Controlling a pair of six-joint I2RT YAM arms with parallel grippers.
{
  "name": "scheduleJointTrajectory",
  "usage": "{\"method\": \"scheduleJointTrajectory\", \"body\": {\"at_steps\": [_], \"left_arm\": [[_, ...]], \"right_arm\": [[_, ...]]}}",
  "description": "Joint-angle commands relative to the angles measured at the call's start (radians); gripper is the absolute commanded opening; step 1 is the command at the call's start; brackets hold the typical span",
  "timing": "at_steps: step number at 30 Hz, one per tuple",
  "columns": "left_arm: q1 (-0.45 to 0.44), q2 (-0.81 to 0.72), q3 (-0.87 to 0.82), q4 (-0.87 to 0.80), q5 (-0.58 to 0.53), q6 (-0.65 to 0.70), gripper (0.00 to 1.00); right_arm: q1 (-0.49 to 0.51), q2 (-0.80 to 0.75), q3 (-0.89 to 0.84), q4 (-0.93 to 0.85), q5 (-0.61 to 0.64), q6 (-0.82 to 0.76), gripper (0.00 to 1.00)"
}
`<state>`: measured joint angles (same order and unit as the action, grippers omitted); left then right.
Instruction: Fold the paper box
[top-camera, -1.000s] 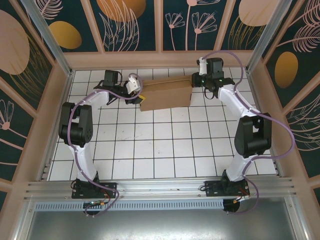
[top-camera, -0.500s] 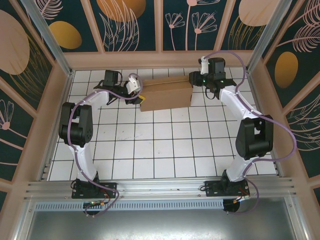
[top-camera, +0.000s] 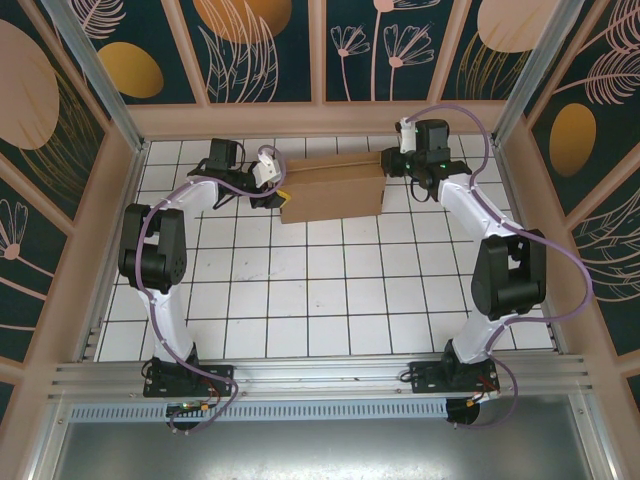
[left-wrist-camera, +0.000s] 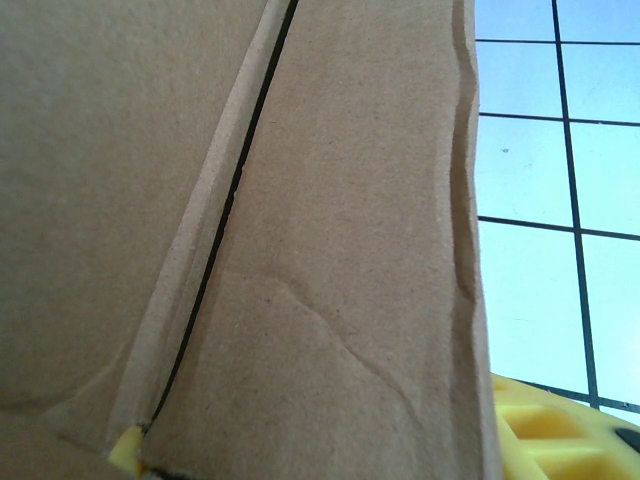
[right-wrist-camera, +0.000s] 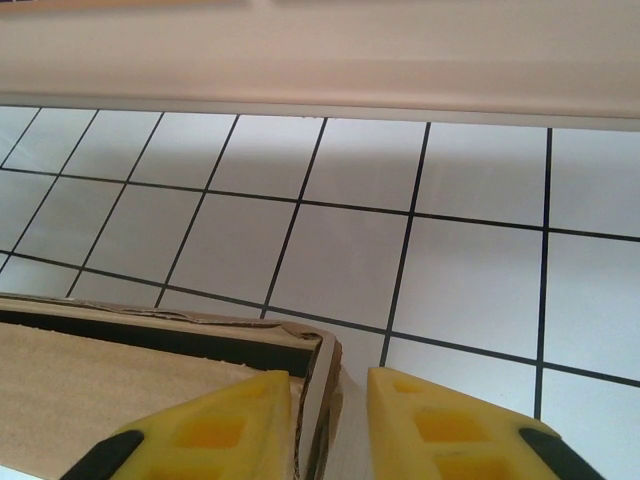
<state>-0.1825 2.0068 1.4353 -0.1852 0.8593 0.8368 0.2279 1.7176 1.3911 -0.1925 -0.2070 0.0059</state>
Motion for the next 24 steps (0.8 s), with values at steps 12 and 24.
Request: {"method": "scheduleJointTrajectory", "body": {"at_steps": [12, 24], "left_arm": [[-0.005, 0.033, 0.016, -0.069, 0.011, 0.023, 0.46], [-0.004, 0.033, 0.016, -0.071, 0.011, 0.025, 0.46]], "right_arm": [[-0.005, 0.013, 0.048, -0.059, -0.039, -0.013, 0.20], [-0.004, 0.029, 0.070, -0.078, -0.043, -0.009, 0.00]]}}
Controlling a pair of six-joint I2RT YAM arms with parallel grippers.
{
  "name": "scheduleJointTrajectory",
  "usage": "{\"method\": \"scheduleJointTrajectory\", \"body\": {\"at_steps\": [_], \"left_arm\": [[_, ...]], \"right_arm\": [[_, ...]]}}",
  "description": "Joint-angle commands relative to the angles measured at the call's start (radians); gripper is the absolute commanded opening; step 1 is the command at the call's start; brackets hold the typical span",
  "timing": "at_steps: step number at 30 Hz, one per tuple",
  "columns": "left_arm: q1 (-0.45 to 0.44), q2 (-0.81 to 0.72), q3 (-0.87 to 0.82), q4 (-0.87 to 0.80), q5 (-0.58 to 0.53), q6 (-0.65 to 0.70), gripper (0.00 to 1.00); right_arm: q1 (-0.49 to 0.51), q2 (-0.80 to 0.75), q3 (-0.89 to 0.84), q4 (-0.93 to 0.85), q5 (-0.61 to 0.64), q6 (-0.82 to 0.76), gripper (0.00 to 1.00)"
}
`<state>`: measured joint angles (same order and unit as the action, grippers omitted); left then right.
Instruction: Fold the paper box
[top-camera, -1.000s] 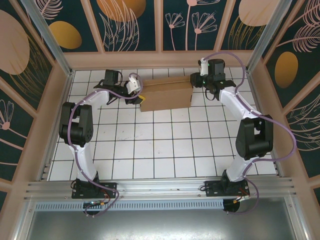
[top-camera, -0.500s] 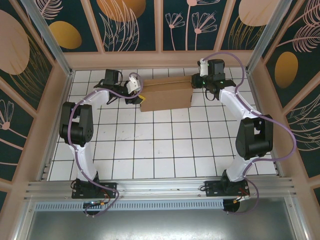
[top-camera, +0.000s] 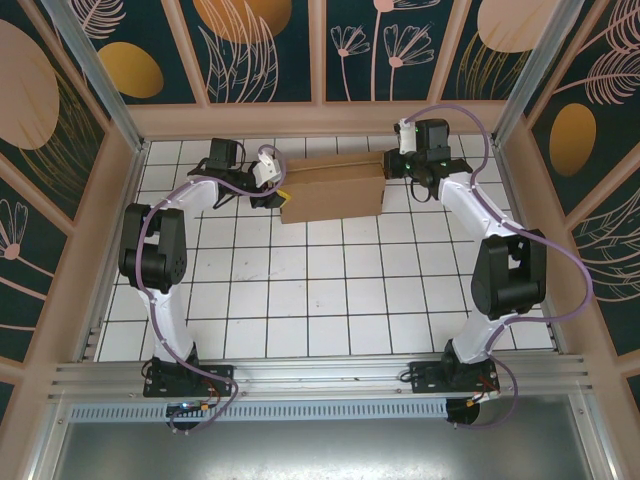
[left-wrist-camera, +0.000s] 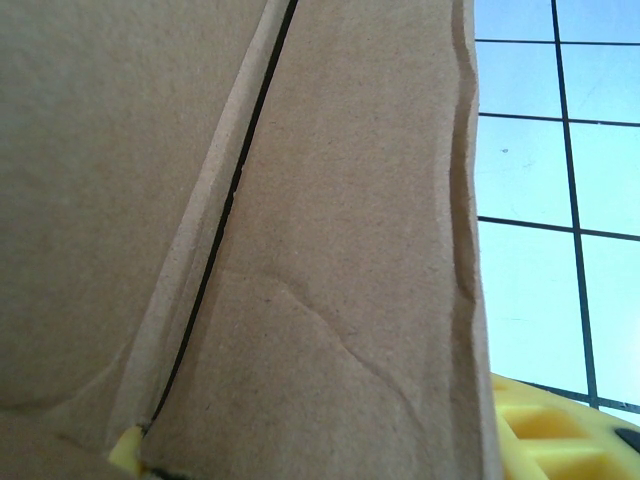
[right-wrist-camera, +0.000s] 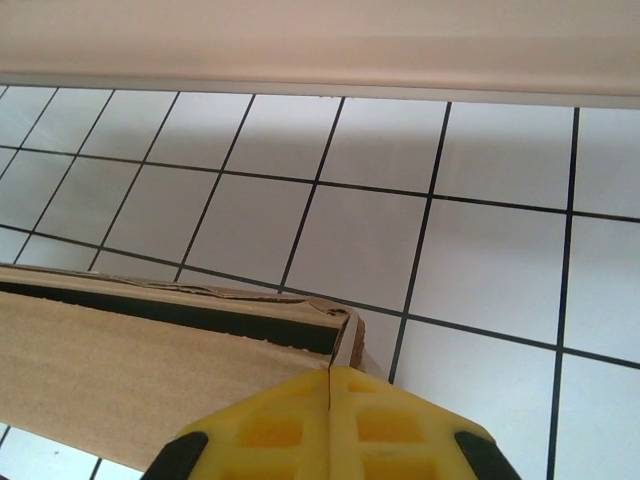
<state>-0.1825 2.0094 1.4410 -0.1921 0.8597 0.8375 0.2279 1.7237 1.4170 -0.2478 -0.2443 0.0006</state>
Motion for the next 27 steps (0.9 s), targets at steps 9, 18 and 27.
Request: {"method": "scheduleJointTrajectory", "body": {"at_steps": [9, 18, 27], "left_arm": [[-0.005, 0.040, 0.027, -0.079, 0.016, -0.006, 0.47], [-0.004, 0.043, 0.034, -0.087, 0.010, -0.015, 0.58], [-0.004, 0.009, -0.027, -0.011, -0.009, -0.018, 0.71]], "right_arm": [[0.006, -0.003, -0.037, 0.060, 0.000, -0.056, 0.00], [0.007, -0.016, -0.082, 0.114, 0.008, -0.065, 0.00], [0.007, -0.035, -0.092, 0.131, 0.016, -0.059, 0.00]]}}
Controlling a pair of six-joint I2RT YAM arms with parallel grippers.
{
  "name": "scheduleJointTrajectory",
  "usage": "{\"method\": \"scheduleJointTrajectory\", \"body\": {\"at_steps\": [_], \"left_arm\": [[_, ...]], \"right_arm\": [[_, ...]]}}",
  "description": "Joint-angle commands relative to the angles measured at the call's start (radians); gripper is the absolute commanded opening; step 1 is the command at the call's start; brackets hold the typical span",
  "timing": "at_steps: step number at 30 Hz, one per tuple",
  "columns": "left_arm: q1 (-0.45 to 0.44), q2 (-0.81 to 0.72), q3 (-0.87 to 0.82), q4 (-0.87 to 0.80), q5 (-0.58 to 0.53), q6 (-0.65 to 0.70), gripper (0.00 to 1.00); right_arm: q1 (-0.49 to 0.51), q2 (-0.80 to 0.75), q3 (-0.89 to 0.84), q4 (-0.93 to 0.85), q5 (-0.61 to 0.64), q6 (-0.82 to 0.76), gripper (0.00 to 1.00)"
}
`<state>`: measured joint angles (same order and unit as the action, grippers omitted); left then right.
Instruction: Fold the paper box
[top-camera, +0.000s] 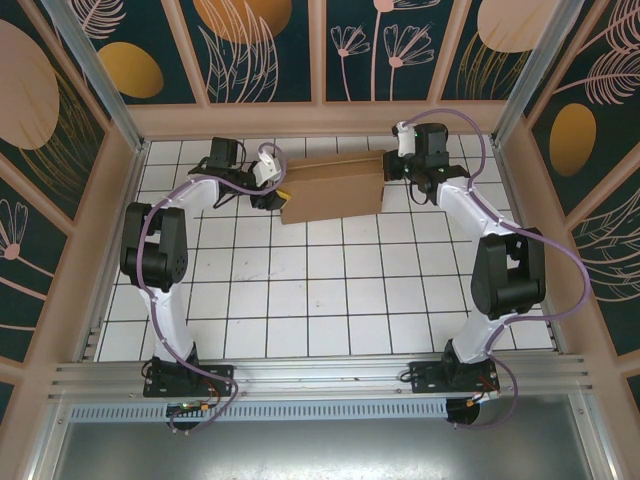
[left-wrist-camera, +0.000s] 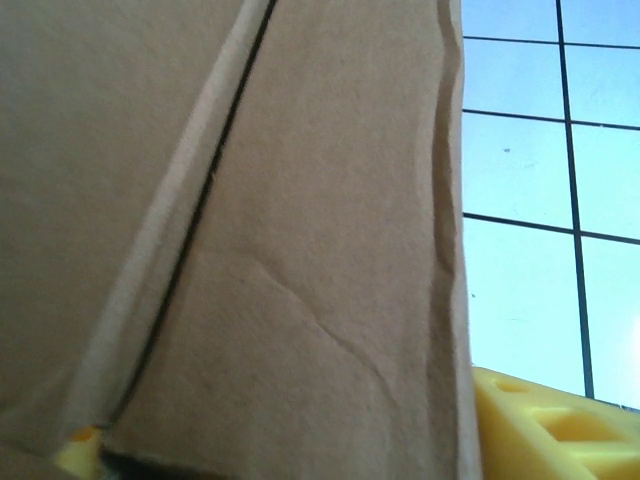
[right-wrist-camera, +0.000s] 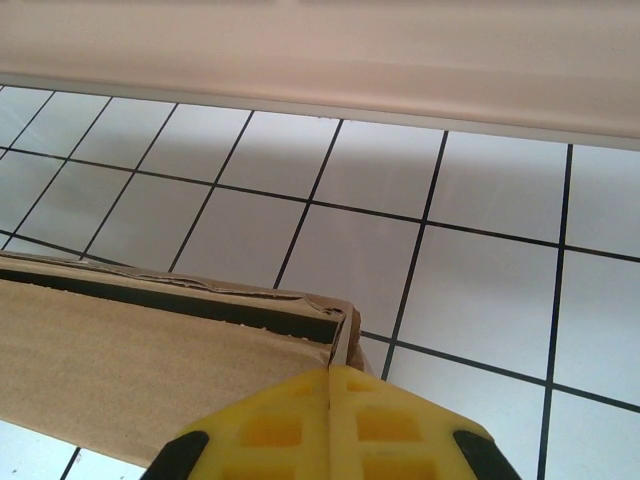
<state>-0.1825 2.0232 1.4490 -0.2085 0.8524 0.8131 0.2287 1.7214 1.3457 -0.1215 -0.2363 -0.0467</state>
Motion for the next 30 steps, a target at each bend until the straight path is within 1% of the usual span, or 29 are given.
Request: {"method": "scheduleJointTrajectory", "body": {"at_steps": [1, 3, 8, 12, 17, 20, 26, 28, 30], "left_arm": [[-0.004, -0.007, -0.040, 0.014, -0.004, 0.002, 0.74], [-0.005, -0.012, -0.047, 0.024, -0.006, -0.005, 0.83], [-0.003, -0.025, -0.052, 0.038, 0.008, -0.037, 0.98], [-0.004, -0.094, -0.119, 0.138, 0.009, -0.087, 0.99], [-0.004, -0.145, -0.172, 0.195, -0.015, -0.136, 0.99], [-0.005, -0.185, -0.252, 0.312, -0.041, -0.211, 0.99], [-0.005, -0.274, -0.401, 0.509, -0.130, -0.360, 0.99], [-0.005, -0.303, -0.449, 0.576, -0.185, -0.446, 0.99], [-0.004, -0.368, -0.498, 0.631, -0.227, -0.519, 0.99]], "right_arm": [[0.008, -0.039, -0.024, 0.010, 0.006, -0.010, 0.00], [0.008, -0.047, -0.027, 0.012, 0.011, -0.006, 0.00], [0.011, -0.050, -0.034, 0.008, 0.029, -0.010, 0.00], [0.014, -0.053, -0.039, 0.011, 0.038, -0.010, 0.00], [0.017, -0.055, -0.043, 0.012, 0.045, -0.014, 0.00], [0.017, -0.060, -0.051, 0.016, 0.048, -0.015, 0.00], [0.017, -0.064, -0.063, 0.023, 0.048, -0.015, 0.00], [0.017, -0.064, -0.063, 0.024, 0.049, -0.015, 0.00], [0.018, -0.066, -0.065, 0.025, 0.050, -0.013, 0.00]]}}
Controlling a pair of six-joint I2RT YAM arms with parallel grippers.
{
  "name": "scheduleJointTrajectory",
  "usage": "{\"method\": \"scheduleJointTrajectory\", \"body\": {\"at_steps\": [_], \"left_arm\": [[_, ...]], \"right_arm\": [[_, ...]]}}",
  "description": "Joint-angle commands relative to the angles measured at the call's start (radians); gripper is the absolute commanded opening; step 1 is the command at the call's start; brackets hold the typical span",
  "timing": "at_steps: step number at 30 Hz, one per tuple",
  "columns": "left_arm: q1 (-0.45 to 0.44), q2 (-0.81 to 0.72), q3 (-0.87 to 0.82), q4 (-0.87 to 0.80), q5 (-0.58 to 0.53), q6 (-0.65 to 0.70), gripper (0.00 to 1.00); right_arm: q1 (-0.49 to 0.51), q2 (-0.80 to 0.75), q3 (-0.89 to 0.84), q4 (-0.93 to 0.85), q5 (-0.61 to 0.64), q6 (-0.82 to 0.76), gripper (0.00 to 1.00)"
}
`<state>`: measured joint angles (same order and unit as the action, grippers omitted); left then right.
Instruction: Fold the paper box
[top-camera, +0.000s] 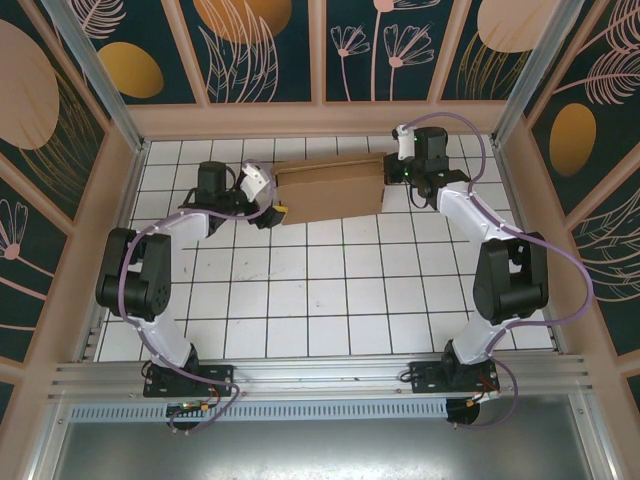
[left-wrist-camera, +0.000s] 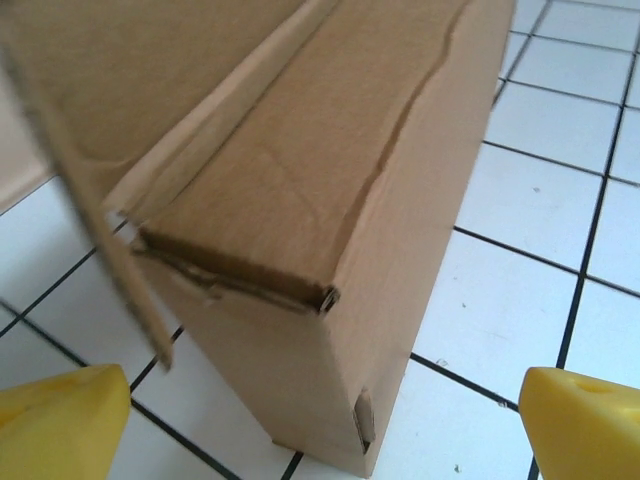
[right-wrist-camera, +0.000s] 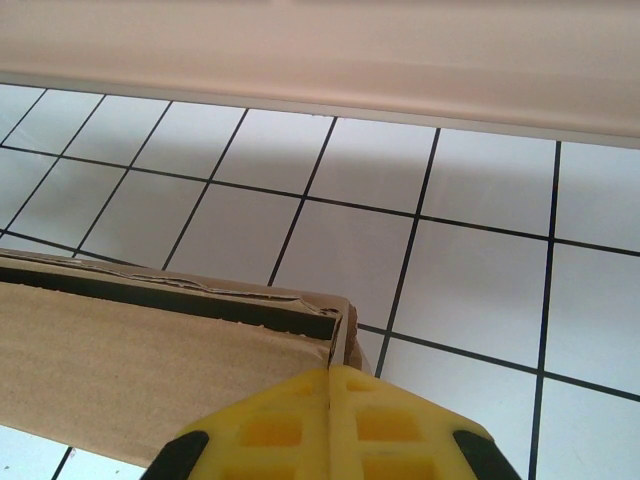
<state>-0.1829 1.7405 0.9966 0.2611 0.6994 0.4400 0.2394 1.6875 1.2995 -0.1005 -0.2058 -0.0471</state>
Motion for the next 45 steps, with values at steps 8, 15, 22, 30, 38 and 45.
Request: {"method": "scheduleJointTrajectory", "body": {"at_steps": [8, 15, 22, 30, 38, 45], "left_arm": [[-0.011, -0.217, -0.052, 0.065, -0.273, -0.499, 0.98], [-0.028, -0.225, 0.058, -0.188, -0.378, -0.718, 0.83], [-0.055, -0.156, 0.182, -0.318, -0.367, -0.751, 0.70], [-0.080, -0.082, 0.260, -0.332, -0.301, -0.784, 0.57], [-0.093, -0.039, 0.314, -0.377, -0.278, -0.786, 0.47], [-0.106, -0.036, 0.337, -0.411, -0.278, -0.789, 0.35]], "right_arm": [[0.007, -0.026, -0.011, 0.003, 0.017, -0.017, 0.00], [0.008, -0.025, -0.003, -0.004, 0.013, -0.016, 0.00], [0.013, -0.030, -0.006, -0.009, 0.015, -0.016, 0.00], [0.014, -0.041, -0.014, -0.009, 0.014, -0.016, 0.00], [0.014, -0.049, -0.019, -0.007, 0.020, -0.019, 0.00], [0.014, -0.044, -0.019, -0.005, 0.014, -0.016, 0.00]]}}
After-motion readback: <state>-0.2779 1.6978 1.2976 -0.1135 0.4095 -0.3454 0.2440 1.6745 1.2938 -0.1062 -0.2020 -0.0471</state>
